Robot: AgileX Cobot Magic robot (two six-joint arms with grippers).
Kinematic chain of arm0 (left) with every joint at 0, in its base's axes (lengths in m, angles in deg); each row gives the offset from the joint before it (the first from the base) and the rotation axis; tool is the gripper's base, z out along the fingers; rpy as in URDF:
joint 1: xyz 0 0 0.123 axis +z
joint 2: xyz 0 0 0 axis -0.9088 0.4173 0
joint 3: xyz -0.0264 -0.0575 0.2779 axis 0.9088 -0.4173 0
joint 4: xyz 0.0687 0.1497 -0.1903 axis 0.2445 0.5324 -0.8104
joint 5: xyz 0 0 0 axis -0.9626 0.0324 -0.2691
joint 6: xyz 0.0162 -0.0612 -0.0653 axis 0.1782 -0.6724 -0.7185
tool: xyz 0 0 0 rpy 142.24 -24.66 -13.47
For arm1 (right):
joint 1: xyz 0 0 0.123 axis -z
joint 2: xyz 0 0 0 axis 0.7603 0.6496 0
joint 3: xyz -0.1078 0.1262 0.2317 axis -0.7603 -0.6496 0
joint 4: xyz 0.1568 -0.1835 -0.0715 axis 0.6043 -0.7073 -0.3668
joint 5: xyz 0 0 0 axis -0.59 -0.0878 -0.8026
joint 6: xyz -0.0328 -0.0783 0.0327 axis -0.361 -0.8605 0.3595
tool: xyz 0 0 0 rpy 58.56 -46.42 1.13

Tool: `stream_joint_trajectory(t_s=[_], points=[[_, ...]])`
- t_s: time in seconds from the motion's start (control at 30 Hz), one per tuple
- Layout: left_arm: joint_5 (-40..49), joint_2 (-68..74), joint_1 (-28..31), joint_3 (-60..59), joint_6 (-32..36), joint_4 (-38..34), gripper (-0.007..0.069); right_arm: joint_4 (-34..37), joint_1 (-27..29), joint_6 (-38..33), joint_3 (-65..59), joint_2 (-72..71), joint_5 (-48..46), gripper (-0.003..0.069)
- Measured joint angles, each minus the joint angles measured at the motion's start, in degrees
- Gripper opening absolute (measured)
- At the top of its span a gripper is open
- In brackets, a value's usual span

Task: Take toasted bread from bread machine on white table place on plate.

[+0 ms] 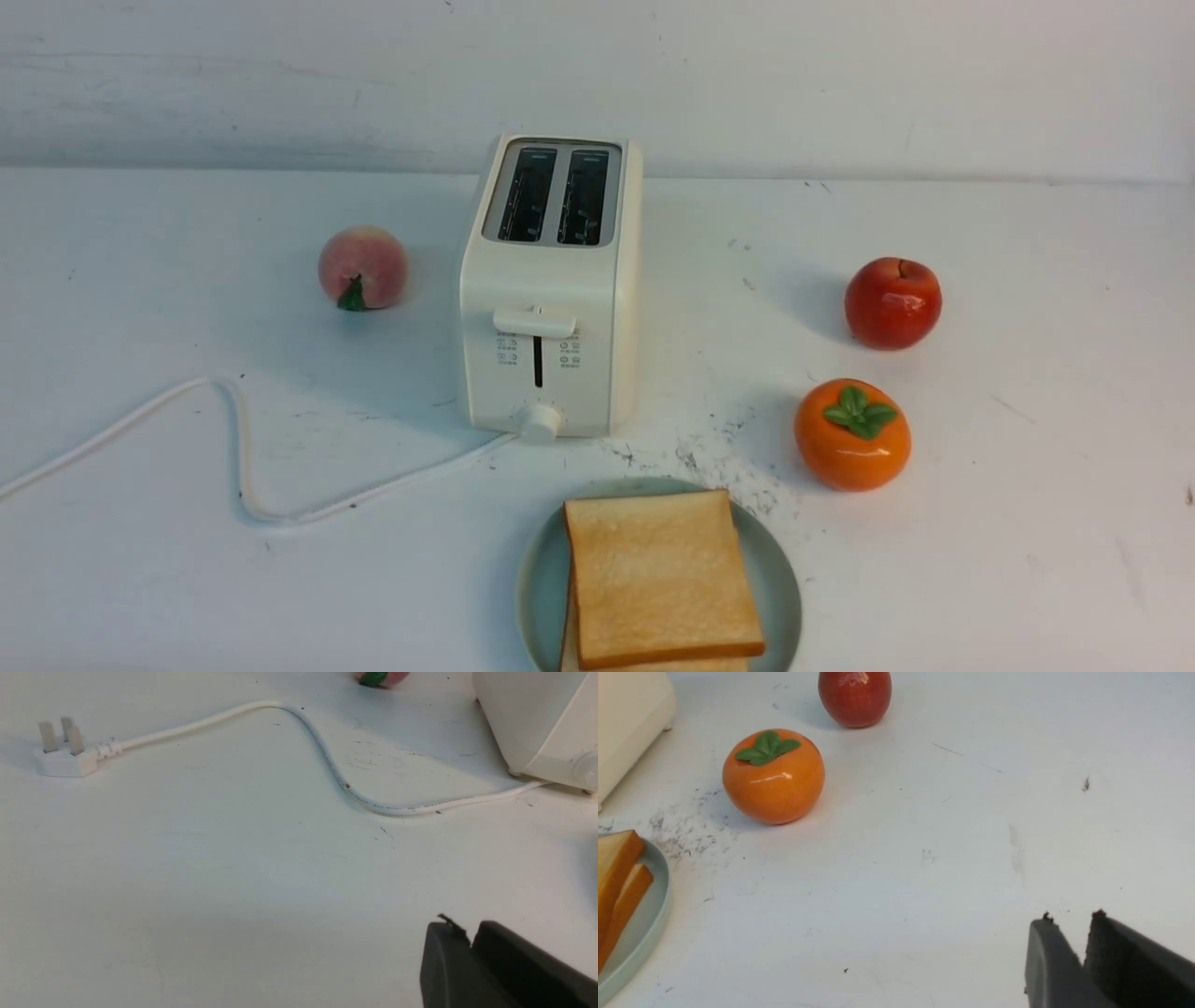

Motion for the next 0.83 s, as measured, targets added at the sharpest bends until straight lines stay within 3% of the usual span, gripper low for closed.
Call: stream_joint_trajectory(t_s=[0.83], points=[[0.0,0.0,0.0,0.0,0.0,0.0,0.0083,0.0,0.2,0.0,0.0,0.0,0.0,0.0165]])
